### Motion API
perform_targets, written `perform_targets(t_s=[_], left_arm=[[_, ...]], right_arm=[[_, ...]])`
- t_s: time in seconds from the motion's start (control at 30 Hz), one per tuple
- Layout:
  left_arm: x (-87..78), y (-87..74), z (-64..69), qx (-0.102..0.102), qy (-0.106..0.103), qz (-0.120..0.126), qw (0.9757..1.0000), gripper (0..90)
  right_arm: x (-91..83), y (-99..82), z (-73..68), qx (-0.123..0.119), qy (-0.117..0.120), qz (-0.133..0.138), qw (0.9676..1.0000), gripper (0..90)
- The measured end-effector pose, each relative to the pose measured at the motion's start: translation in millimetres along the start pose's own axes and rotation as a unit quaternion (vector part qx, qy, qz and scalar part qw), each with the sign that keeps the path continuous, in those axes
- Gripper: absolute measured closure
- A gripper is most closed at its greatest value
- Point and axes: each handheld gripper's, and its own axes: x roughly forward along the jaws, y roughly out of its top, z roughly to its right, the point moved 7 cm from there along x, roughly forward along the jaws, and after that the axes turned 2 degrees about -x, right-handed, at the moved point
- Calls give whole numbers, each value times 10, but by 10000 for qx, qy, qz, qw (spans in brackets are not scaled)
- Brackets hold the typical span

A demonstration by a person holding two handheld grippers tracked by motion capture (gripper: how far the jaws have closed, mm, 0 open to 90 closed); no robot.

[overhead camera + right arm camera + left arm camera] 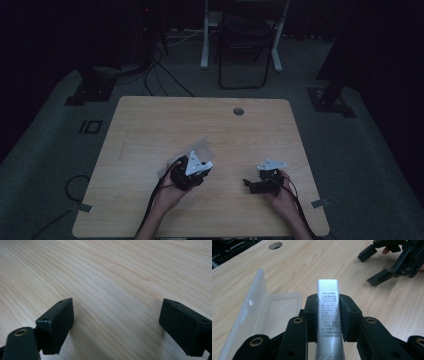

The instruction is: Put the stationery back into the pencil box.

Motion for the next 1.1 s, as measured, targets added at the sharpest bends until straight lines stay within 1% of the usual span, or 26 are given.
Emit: perform_targets(t_s=[0.67,1.1], left_arm=[[-67,29,-158,-26,248,104,9996,706],[-53,16,-225,-29,318,93,9994,707]], right_arm=[[0,0,0,0,0,1,10000,126],[0,0,0,1,1,2,10000,126]])
